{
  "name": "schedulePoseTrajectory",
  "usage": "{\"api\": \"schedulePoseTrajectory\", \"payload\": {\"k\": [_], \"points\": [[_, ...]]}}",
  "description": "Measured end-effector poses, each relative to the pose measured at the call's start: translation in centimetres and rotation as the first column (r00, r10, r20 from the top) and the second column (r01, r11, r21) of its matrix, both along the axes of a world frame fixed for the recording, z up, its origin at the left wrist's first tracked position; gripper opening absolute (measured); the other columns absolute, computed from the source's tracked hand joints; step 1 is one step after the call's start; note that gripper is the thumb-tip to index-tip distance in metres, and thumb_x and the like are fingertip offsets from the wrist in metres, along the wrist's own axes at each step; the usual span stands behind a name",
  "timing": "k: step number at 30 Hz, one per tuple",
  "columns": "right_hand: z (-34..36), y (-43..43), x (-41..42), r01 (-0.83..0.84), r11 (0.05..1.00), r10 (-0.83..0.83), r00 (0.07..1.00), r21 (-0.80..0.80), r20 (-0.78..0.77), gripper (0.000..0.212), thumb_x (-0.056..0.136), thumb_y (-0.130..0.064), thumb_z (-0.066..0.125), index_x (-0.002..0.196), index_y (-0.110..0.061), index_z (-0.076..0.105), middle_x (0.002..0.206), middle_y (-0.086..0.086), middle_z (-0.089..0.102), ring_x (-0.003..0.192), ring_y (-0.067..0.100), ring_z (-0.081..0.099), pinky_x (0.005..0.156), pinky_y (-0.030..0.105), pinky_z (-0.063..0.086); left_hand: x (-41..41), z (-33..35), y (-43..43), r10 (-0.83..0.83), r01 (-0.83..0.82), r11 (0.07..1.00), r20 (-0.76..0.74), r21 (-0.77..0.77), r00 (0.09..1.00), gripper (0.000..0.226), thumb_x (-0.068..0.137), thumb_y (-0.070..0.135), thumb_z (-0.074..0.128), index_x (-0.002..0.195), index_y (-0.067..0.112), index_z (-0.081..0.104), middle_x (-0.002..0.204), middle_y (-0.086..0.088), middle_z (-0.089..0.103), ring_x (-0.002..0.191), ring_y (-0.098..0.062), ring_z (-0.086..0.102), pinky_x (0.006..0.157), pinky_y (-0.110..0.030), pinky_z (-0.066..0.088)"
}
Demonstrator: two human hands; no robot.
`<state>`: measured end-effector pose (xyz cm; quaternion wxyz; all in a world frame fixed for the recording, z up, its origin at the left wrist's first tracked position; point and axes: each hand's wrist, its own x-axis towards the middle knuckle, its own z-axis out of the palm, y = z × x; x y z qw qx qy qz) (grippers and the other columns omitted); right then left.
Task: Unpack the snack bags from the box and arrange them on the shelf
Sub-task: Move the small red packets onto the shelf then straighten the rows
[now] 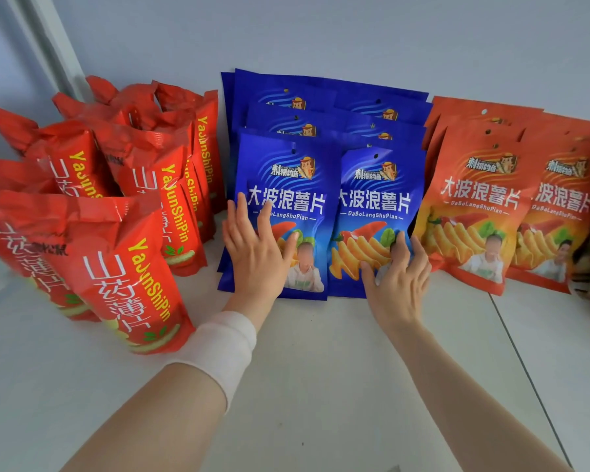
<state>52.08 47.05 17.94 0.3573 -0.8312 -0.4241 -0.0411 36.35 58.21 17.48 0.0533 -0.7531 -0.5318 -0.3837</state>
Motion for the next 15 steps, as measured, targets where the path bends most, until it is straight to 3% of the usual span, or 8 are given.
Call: {"api": "schedulePoseTrajectory", "payload": {"k": [3,8,15], "points": [[0.2,-0.1,-0.3,0.020,0.999,-0.019,1.000,-0.025,0.020,0.072,0.086,-0.031,0.062,0.144,-0.008,0.027,0.151,0.015,0.021,0.139,0.031,0.019,0.112,0.043,0.018,-0.1,0.2,-0.3,-0.015,0.015,1.000,-0.013,-0.010,1.000,0.063,0.086,0.053,0.037,0.128,0.007,0.046,0.143,-0.026,0.036,0.134,-0.043,0.033,0.105,-0.053,0.031],[0.9,-0.9,-0.4,-0.013,0.997,0.019,0.996,-0.077,0.082,0.070,0.087,-0.034,0.061,0.144,-0.007,0.029,0.150,0.017,0.022,0.139,0.033,0.019,0.113,0.046,0.020,-0.1,0.6,-0.3,-0.066,0.063,0.994,-0.037,-0.091,0.997,0.064,0.087,0.043,0.057,0.136,0.005,0.042,0.148,-0.023,0.030,0.139,-0.040,0.025,0.110,-0.053,0.026],[0.9,-1.9,-0.5,-0.050,0.980,0.068,0.994,-0.192,0.088,0.081,0.084,-0.036,0.065,0.147,-0.013,0.021,0.148,0.015,0.024,0.137,0.030,0.024,0.109,0.040,0.026,0.0,0.8,-0.5,-0.062,0.052,0.989,-0.068,-0.142,0.996,0.064,0.089,0.042,0.054,0.139,0.005,0.038,0.150,-0.022,0.027,0.140,-0.039,0.022,0.112,-0.053,0.023]]}}
